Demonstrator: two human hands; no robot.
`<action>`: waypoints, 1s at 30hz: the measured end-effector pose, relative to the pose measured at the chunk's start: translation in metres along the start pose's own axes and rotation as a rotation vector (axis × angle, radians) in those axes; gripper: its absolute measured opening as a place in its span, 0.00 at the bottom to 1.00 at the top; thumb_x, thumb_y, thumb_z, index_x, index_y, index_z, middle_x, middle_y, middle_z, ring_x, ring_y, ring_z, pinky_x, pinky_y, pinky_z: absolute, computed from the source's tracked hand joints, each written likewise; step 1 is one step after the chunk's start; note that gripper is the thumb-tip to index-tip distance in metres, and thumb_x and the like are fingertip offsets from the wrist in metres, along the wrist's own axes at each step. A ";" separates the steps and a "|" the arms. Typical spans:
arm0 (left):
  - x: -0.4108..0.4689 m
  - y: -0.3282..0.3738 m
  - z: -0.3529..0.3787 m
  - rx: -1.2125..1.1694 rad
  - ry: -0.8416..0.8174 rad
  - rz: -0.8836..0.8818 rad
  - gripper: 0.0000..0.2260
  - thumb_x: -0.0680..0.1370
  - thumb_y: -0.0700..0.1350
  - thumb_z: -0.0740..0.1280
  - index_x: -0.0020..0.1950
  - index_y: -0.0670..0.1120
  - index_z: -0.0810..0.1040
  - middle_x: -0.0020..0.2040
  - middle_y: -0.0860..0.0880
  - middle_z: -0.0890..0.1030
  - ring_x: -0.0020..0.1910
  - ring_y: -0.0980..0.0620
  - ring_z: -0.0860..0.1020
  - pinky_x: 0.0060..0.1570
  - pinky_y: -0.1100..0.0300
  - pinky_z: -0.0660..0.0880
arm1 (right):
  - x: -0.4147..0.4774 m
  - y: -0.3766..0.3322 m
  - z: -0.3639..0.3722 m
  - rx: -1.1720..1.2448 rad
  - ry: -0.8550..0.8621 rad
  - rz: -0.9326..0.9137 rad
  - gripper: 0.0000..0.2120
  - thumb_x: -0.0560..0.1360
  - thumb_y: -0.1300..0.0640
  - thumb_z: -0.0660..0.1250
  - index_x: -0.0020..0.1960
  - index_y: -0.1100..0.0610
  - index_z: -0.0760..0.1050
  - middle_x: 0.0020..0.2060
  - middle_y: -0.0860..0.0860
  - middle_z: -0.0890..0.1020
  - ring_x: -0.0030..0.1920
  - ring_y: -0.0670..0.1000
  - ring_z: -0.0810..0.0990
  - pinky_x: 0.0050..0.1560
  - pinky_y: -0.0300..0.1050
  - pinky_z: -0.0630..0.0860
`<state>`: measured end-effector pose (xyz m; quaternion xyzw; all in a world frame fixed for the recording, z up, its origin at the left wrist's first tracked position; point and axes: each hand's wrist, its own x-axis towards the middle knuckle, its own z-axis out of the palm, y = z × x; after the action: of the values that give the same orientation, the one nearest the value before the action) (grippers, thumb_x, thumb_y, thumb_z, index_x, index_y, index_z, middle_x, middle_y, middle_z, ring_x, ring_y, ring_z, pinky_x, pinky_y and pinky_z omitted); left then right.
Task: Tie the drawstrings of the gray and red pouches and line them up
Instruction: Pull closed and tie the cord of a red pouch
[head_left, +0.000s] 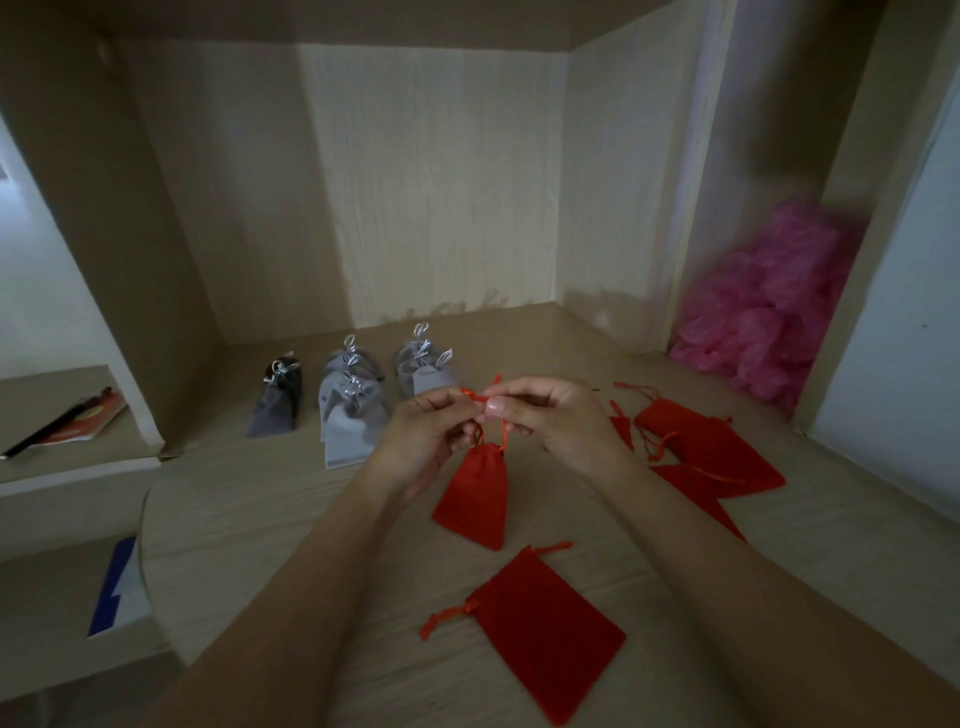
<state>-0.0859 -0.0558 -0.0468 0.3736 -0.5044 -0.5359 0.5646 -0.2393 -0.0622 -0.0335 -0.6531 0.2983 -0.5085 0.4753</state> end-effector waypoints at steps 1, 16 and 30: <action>0.001 -0.001 0.000 0.043 0.010 0.034 0.11 0.75 0.31 0.63 0.36 0.41 0.78 0.28 0.51 0.77 0.26 0.59 0.72 0.29 0.69 0.70 | 0.001 0.000 0.001 0.005 0.021 0.010 0.09 0.71 0.71 0.69 0.41 0.58 0.78 0.26 0.45 0.81 0.25 0.39 0.74 0.30 0.29 0.69; -0.002 0.001 0.002 0.073 -0.022 0.129 0.09 0.71 0.47 0.66 0.35 0.43 0.78 0.30 0.49 0.77 0.29 0.57 0.70 0.34 0.67 0.70 | 0.000 0.006 0.001 -0.042 0.025 0.085 0.10 0.69 0.72 0.71 0.47 0.65 0.73 0.33 0.52 0.81 0.29 0.37 0.77 0.31 0.29 0.70; -0.002 0.000 0.001 0.382 0.152 0.371 0.08 0.66 0.32 0.74 0.37 0.44 0.79 0.32 0.56 0.82 0.34 0.61 0.80 0.40 0.68 0.76 | 0.001 0.006 -0.002 0.115 0.018 0.235 0.10 0.75 0.65 0.62 0.38 0.58 0.78 0.34 0.53 0.80 0.32 0.46 0.76 0.35 0.37 0.71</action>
<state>-0.0862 -0.0540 -0.0466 0.4139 -0.6123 -0.2891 0.6085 -0.2406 -0.0664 -0.0389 -0.5808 0.3472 -0.4714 0.5656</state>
